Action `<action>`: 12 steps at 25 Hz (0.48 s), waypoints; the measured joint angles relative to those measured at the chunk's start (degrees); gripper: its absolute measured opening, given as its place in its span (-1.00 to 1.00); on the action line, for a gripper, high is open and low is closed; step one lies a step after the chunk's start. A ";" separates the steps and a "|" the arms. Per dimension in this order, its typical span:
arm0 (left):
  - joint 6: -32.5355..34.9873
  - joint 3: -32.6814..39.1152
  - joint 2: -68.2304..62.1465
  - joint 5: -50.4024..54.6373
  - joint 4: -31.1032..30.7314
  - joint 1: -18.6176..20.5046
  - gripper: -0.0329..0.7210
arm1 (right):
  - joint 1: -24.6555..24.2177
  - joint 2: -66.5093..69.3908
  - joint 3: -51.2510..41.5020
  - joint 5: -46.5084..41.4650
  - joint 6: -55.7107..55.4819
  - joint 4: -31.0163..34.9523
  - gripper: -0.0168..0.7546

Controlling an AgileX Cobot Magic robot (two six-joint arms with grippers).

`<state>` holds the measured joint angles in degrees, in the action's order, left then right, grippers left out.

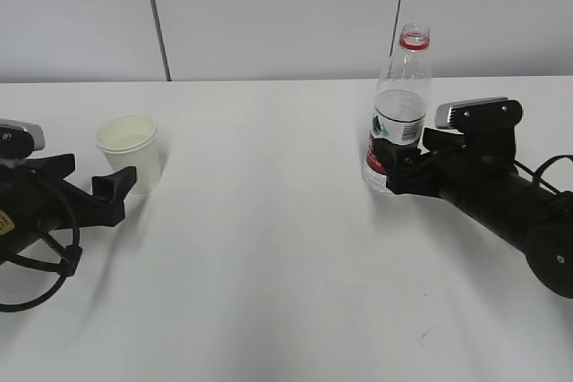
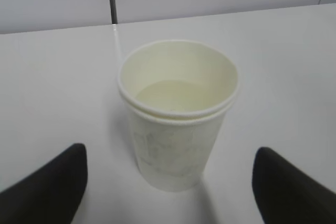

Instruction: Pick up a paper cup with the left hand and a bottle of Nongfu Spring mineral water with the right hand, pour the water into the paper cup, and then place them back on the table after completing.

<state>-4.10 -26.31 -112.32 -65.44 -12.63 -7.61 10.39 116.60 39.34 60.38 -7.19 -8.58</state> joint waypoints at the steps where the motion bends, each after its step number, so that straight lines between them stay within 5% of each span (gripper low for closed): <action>1: 0.00 0.00 0.00 0.00 -0.21 0.00 0.64 | 0.00 -0.76 -1.08 0.24 0.00 0.00 0.67; 12: 0.00 4.03 4.45 0.07 -0.81 0.00 0.64 | 0.00 -11.29 -9.86 0.49 0.00 0.10 0.63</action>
<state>-4.10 -22.28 -107.88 -65.37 -13.44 -7.61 10.39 105.31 29.49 60.87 -7.19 -8.48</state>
